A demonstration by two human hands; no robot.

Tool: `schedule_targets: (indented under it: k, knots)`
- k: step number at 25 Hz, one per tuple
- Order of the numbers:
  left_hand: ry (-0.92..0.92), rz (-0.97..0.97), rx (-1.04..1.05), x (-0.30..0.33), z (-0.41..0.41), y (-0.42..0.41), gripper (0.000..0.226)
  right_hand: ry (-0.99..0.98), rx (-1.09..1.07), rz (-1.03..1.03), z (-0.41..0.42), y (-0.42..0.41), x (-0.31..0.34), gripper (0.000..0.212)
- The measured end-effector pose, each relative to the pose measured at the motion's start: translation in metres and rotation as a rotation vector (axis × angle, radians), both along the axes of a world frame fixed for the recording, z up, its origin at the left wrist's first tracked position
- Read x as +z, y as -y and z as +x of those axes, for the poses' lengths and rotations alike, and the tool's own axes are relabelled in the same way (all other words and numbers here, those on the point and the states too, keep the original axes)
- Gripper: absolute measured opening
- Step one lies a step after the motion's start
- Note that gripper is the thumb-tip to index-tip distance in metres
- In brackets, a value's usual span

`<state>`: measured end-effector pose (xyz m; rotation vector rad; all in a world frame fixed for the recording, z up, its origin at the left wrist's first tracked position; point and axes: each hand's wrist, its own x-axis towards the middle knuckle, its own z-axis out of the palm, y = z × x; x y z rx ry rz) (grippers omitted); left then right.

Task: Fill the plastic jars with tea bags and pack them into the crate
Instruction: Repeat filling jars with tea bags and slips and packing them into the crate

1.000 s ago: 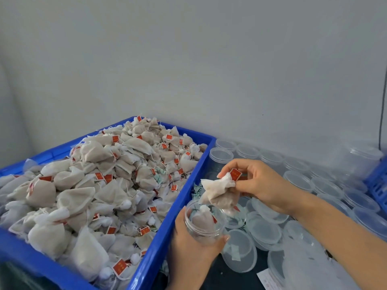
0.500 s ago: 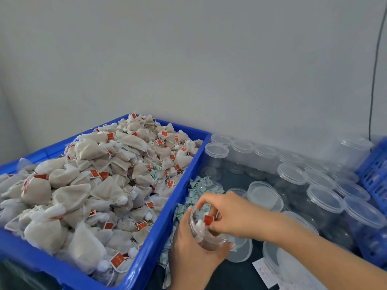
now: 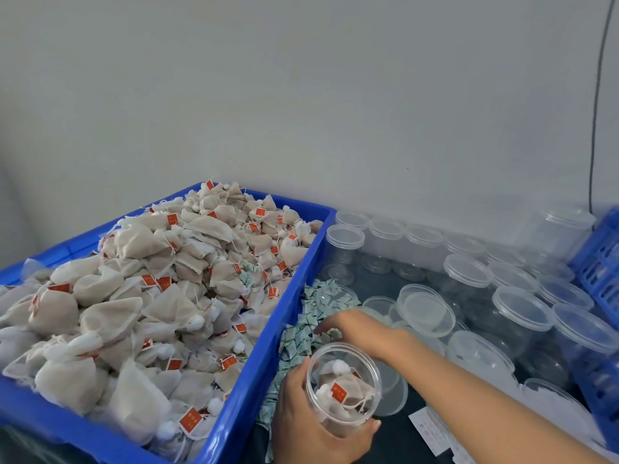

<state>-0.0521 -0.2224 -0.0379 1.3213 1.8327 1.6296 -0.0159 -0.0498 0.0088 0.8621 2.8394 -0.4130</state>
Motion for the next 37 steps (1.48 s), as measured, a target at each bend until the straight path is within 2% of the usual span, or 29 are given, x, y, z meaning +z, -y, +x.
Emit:
schedule_targets:
  k: [3, 5, 6, 8, 9, 11, 14, 16, 19, 20, 22, 25, 30, 33, 37]
  knots:
    - [-0.001, 0.034, 0.045, -0.007, -0.002, 0.002, 0.049, 0.14, 0.037, 0.064, -0.013, -0.003, -0.008, 0.038]
    - [-0.013, 0.007, -0.001, -0.002, -0.001, 0.003, 0.067, 0.148, 0.058, 0.127, -0.014, -0.002, -0.015, 0.034]
    - [-0.031, 0.021, -0.007, -0.002, -0.001, 0.002, 0.066, 0.121, 0.056, 0.153, -0.012, -0.002, -0.017, 0.033]
    - [-0.041, 0.078, 0.026, -0.005, -0.003, -0.001, 0.038, 0.051, 0.053, 0.195, -0.009, -0.003, -0.02, 0.031]
    - [-0.034, 0.079, 0.041, -0.003, -0.004, -0.002, 0.033, 0.009, 0.054, 0.216, -0.008, -0.004, -0.021, 0.03]
    - [-0.027, 0.09, 0.018, -0.003, -0.005, -0.004, 0.04, -0.063, 0.055, 0.249, -0.007, -0.004, -0.017, 0.028]
    - [-0.021, 0.109, 0.079, -0.017, -0.006, -0.002, 0.07, -0.186, 0.006, 0.22, -0.002, 0.001, -0.004, 0.026]
    - [-0.015, 0.07, 0.094, -0.023, -0.004, -0.001, 0.088, -0.333, -0.078, 0.139, 0.007, 0.01, 0.015, 0.023]
    - [-0.025, 0.03, 0.094, -0.024, -0.002, -0.003, 0.09, -0.569, -0.139, -0.009, 0.035, 0.029, 0.049, 0.018]
    - [-0.027, 0.032, 0.101, -0.023, -0.003, -0.004, 0.087, -0.57, -0.107, -0.063, 0.045, 0.038, 0.059, 0.017]
    - [-0.071, 0.058, 0.107, -0.022, -0.004, -0.005, 0.082, -0.453, 0.006, -0.129, 0.059, 0.058, 0.068, 0.017]
    - [-0.034, 0.076, 0.133, -0.023, -0.002, -0.004, 0.096, -0.335, 0.087, -0.068, 0.069, 0.075, 0.065, 0.028]
    - [0.045, 0.088, 0.13, -0.021, 0.003, -0.001, 0.1, -0.476, -0.039, -0.013, 0.108, 0.075, 0.078, 0.027]
    - [0.008, 0.124, 0.123, -0.009, 0.015, -0.003, 0.103, -0.485, -0.109, 0.011, 0.144, 0.068, 0.084, 0.025]
    - [0.011, 0.177, 0.007, 0.01, 0.061, -0.014, 0.094, -0.451, -0.355, 0.126, 0.202, 0.046, 0.079, 0.027]
